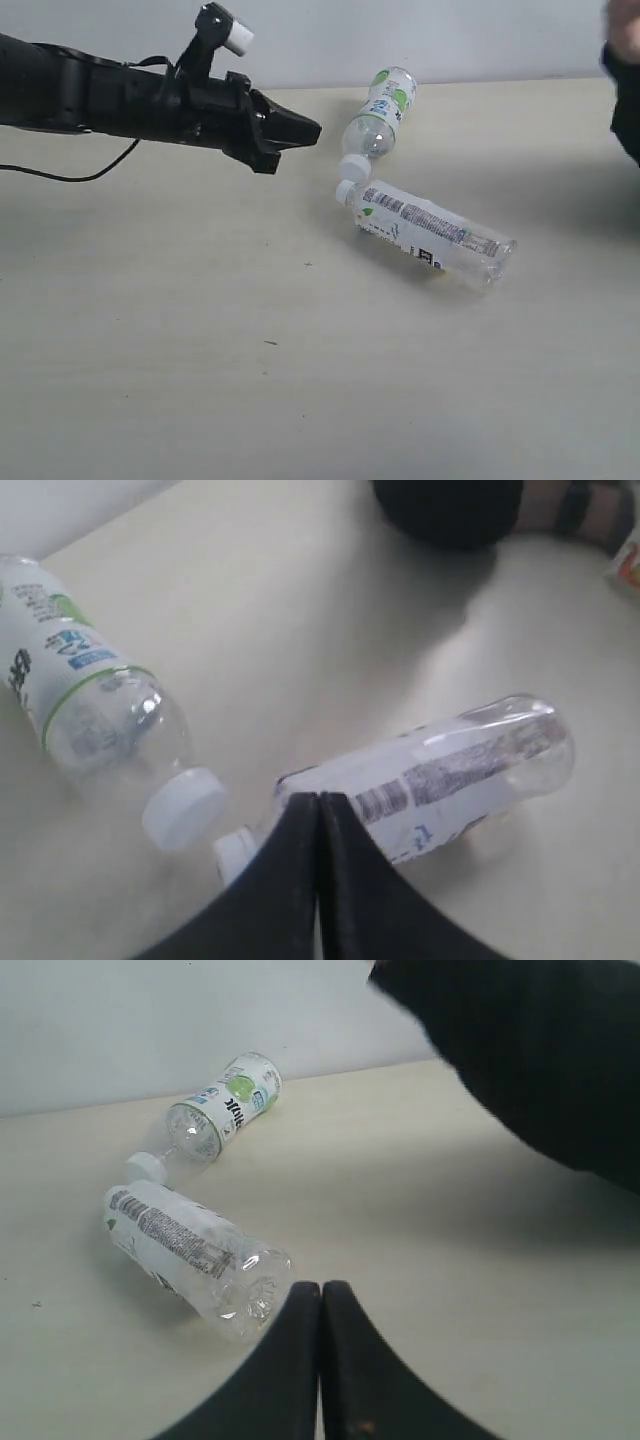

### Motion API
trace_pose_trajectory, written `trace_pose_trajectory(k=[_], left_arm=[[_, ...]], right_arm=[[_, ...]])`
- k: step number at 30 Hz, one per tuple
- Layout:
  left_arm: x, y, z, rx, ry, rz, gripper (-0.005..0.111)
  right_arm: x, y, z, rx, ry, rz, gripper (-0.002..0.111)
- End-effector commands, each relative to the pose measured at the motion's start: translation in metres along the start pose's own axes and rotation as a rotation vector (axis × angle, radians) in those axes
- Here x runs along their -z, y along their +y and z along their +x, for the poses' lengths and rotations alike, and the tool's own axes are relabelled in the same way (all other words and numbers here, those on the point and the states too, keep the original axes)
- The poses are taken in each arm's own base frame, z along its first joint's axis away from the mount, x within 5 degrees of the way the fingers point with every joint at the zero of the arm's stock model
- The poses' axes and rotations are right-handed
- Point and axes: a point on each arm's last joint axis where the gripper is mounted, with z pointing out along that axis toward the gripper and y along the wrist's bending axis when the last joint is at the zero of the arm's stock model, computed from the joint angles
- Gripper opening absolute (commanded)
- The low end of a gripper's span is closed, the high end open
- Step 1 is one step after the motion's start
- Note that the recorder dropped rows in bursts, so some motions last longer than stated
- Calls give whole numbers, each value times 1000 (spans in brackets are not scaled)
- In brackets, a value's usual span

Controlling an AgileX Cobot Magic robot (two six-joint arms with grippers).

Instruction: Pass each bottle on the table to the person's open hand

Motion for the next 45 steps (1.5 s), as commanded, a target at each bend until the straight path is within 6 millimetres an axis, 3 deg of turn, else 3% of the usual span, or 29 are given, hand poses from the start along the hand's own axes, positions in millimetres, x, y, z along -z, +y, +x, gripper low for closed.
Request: trace_pose_trajectory(k=[1,7,15,23,26,30,33,36,38,41,42,45], left_arm=[[16,-7,-16,9,-114,131,0],[32,-18,-20,-36,-124,291,0],[57,-43,-38,-155,-57,253,0],[80,-20,-30,-122,104,-470,0],[83,-20,-31,-156,196,-639,0],[76,-32,-33,-347,357,-810,0],[71,-48,-34,-668,503,-1004,0],[72,-59,-34,-832,542,-1131,0],[67,-60,-37,-711,513,-1093,0],[80,-46,-57,-308,418,-1195,0],[82,-44,-57,-253,398,-1177,0],[85,-49,-46,-139,264,-905,0]], right_arm=[[0,0,1,1,-8,0,0],[0,0,1,1,-8,0,0],[0,0,1,1,-8,0,0],[0,0,1,1,-8,0,0],[0,0,1,1,-8,0,0],[0,0,1,1,-8,0,0],[0,0,1,1,-8,0,0],[0,0,1,1,-8,0,0],[0,0,1,1,-8,0,0],[0,0,1,1,-8,0,0],[0,0,1,1,-8,0,0],[0,0,1,1,-8,0,0]])
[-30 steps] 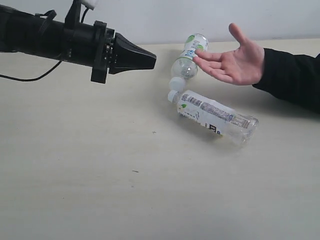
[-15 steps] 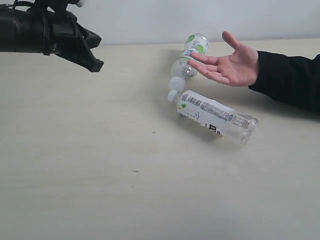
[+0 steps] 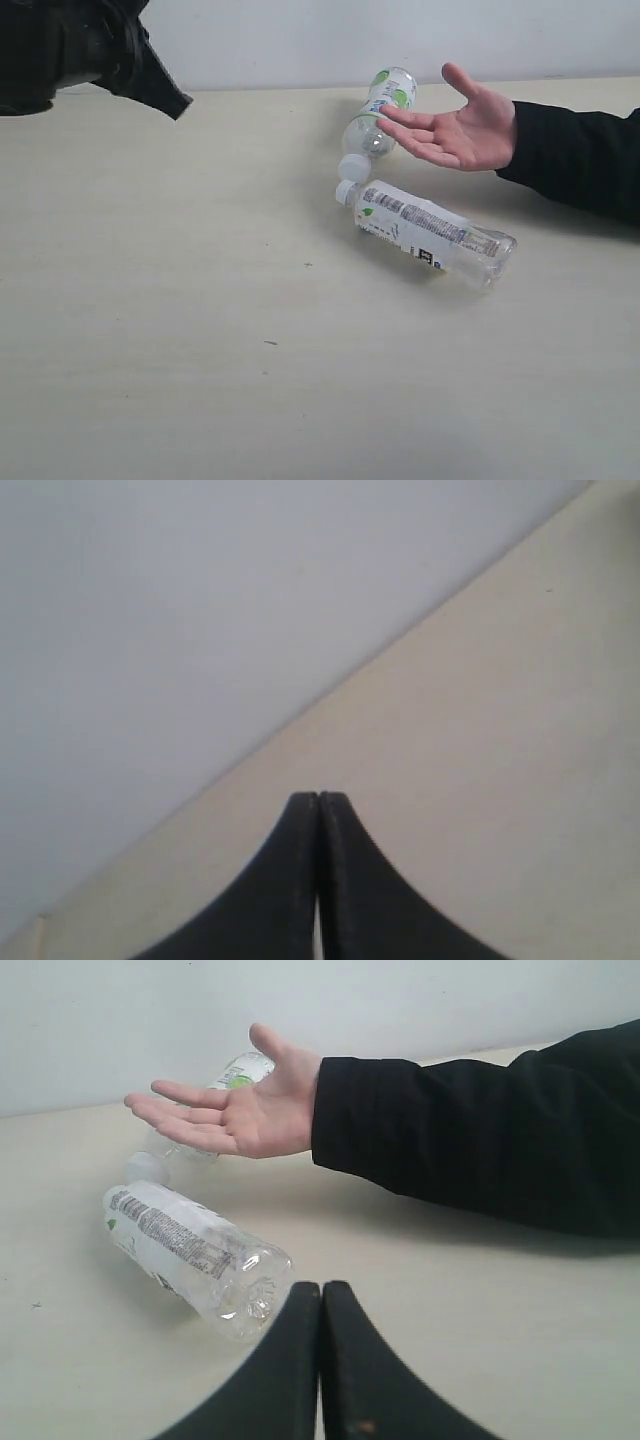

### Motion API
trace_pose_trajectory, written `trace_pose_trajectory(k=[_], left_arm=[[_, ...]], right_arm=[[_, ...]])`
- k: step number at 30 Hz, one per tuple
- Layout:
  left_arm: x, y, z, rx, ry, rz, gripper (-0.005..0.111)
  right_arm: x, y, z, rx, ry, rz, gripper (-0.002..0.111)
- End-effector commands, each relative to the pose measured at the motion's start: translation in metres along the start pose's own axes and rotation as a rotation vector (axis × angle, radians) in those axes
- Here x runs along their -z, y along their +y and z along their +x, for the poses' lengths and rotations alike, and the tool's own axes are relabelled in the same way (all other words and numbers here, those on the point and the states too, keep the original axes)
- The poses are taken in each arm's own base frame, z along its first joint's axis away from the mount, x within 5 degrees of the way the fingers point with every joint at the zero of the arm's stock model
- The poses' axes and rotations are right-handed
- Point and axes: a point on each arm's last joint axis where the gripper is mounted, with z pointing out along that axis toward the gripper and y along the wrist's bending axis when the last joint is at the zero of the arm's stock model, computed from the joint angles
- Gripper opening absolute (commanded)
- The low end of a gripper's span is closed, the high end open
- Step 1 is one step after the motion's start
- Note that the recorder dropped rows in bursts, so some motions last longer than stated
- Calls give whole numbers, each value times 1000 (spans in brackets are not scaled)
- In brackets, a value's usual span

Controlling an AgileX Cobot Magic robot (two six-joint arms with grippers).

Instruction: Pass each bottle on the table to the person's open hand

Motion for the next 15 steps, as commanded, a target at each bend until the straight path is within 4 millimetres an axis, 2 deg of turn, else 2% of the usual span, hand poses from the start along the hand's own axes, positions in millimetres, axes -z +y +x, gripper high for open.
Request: trace_pose_trajectory(k=[1,4,7,9,12,15], left_arm=[[8,-4,15,205,-103,313,0],[20,-2,25,288,-201,529,0],[47,10,41,399,-364,777,0],[61,14,51,409,-424,838,0],[80,11,65,375,-490,891,0],[101,8,70,358,-540,913,0]], right_arm=[[0,0,1,1,-8,0,0],[0,0,1,1,-8,0,0],[0,0,1,1,-8,0,0],[0,0,1,1,-8,0,0],[0,0,1,1,-8,0,0],[0,0,1,1,-8,0,0]])
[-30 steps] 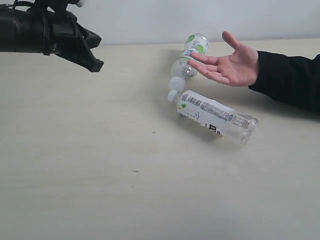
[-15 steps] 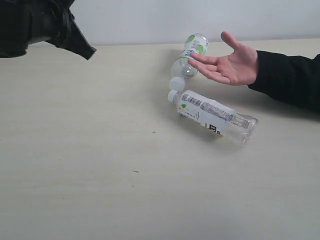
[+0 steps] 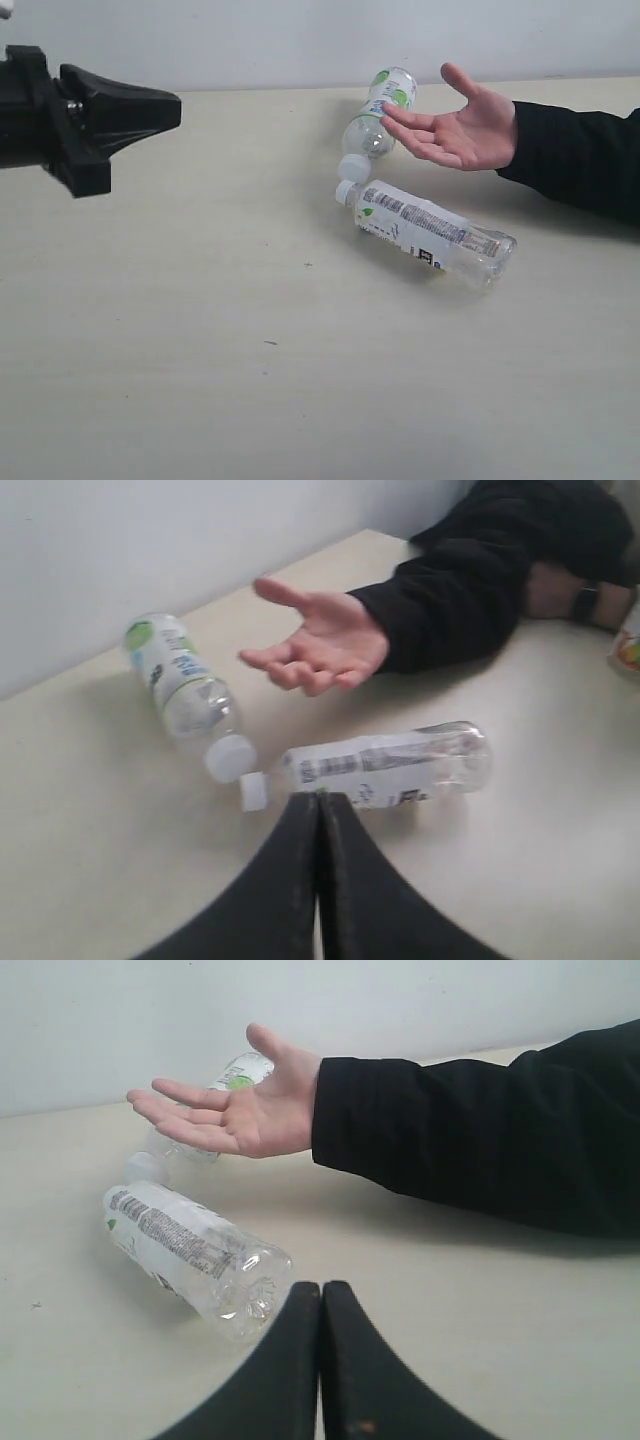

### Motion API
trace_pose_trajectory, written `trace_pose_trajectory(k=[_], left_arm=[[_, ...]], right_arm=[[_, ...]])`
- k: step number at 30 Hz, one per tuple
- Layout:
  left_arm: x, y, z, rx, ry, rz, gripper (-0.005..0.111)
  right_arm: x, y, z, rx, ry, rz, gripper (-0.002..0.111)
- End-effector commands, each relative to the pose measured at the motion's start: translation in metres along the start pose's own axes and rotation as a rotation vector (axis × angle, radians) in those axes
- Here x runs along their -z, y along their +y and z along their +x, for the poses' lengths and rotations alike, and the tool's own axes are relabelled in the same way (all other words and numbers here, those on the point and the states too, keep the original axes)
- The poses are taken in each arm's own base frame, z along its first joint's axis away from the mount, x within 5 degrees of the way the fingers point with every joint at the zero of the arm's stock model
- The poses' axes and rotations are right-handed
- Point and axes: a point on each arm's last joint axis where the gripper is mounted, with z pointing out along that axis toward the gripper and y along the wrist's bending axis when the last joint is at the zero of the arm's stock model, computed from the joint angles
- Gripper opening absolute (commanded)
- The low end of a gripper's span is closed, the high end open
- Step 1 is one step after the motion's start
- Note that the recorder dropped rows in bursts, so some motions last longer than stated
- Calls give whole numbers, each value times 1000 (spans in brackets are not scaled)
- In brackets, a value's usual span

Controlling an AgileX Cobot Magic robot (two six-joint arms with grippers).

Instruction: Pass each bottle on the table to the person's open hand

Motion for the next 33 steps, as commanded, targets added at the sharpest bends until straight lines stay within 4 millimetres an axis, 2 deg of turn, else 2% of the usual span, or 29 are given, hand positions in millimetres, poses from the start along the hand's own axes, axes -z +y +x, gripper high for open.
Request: trace_pose_trajectory(k=[1,4,12,21,24,29,33], left_arm=[[21,-28,-2,-48,-83,92,0],[37,-47,2,-72,-115,112,0],[69,-87,31,-67,-141,103,0],[94,-124,83,-59,-162,82,0],[100,-123,90,-31,-169,-21,0],[112,-104,92,68,-188,-318,0],[121,-97,100,130,-211,-468,0]], right_arm=[[0,0,1,1,-8,0,0],[0,0,1,1,-8,0,0],[0,0,1,1,-8,0,0],[0,0,1,1,-8,0,0],[0,0,1,1,-8,0,0],[0,0,1,1,-8,0,0],[0,0,1,1,-8,0,0]])
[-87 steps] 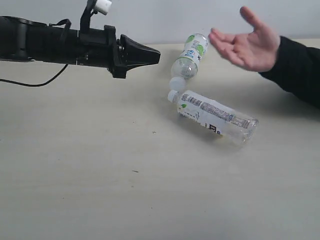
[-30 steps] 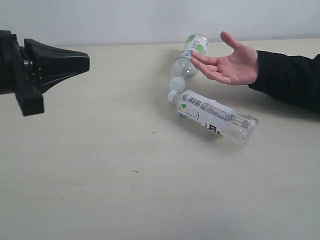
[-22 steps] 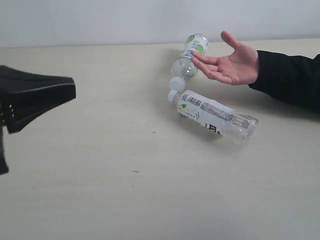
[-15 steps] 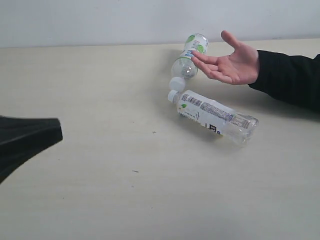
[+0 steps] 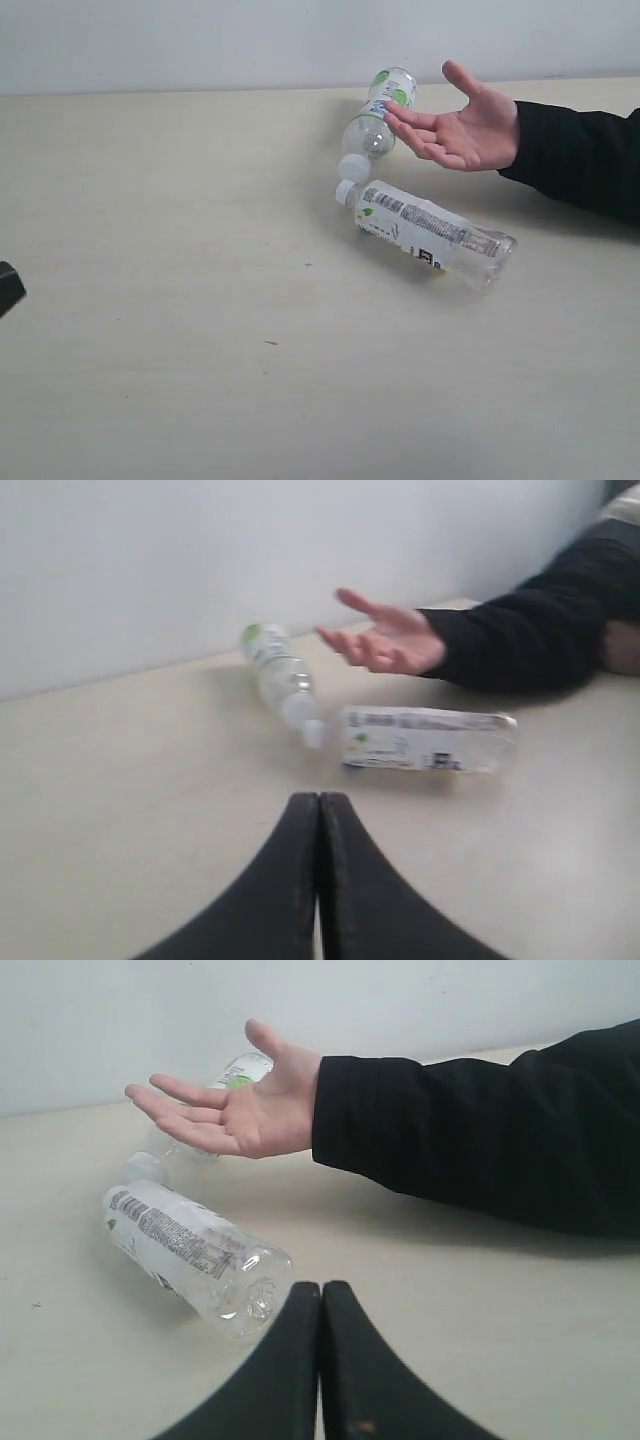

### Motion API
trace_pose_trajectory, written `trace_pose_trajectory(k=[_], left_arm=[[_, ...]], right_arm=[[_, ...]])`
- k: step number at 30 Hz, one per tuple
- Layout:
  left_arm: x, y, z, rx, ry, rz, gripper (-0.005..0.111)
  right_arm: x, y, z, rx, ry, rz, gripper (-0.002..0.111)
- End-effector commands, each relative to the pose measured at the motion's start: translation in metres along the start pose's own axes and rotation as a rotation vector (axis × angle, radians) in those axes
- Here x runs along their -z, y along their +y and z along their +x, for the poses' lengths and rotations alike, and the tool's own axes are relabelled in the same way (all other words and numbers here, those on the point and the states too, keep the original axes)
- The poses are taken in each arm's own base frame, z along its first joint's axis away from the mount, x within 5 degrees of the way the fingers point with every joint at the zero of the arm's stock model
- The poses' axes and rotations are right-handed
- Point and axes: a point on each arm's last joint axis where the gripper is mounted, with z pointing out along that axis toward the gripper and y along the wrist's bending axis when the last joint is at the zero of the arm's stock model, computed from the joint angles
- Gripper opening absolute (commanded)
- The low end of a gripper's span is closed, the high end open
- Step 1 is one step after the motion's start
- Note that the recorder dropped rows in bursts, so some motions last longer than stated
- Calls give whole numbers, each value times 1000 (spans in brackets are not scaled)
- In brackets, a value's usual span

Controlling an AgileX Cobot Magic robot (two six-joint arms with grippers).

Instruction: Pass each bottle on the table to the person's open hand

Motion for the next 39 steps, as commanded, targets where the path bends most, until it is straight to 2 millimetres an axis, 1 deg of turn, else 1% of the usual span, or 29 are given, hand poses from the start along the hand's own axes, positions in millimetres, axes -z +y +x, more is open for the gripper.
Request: trace_pose_trajectory(k=[1,3,7,11,17,20,24,29,30,32,33,36,38,39], left_arm=[[9,13,9,81,-24,-187,0],[13,14,11,86,-51,-224,0],[20,11,6,55,-133,-223,0],[24,3,3,60,-195,-166,0],[26,-2,1,47,-222,-124,0],[26,-2,2,52,-221,-124,0],[26,-2,2,52,-221,-122,0],[26,-2,2,50,-220,-122,0],[26,-2,2,50,-220,-122,0],[26,-2,2,50,-220,-122,0],[26,-2,2,50,-220,-122,0],[26,-2,2,50,-220,-122,0],[26,-2,2,50,-220,-122,0],[26,-2,2,50,-220,-122,0]], right_arm=[[0,0,1,1,-8,0,0],[0,0,1,1,-8,0,0],[0,0,1,1,-8,0,0],[0,-2,-2,96,-35,22,0],[0,-2,-3,108,-42,22,0],[0,-2,-4,169,-52,23,0],[1,-1,-14,276,-162,34,0],[7,0,-35,276,-406,51,0],[9,0,-40,232,-464,48,0],[14,0,-48,89,-568,25,0],[17,-1,-52,-16,-630,4,0],[22,-3,-59,-194,-719,-41,0],[26,-3,-63,-233,-783,-58,0],[31,-4,-67,-236,-853,-62,0]])
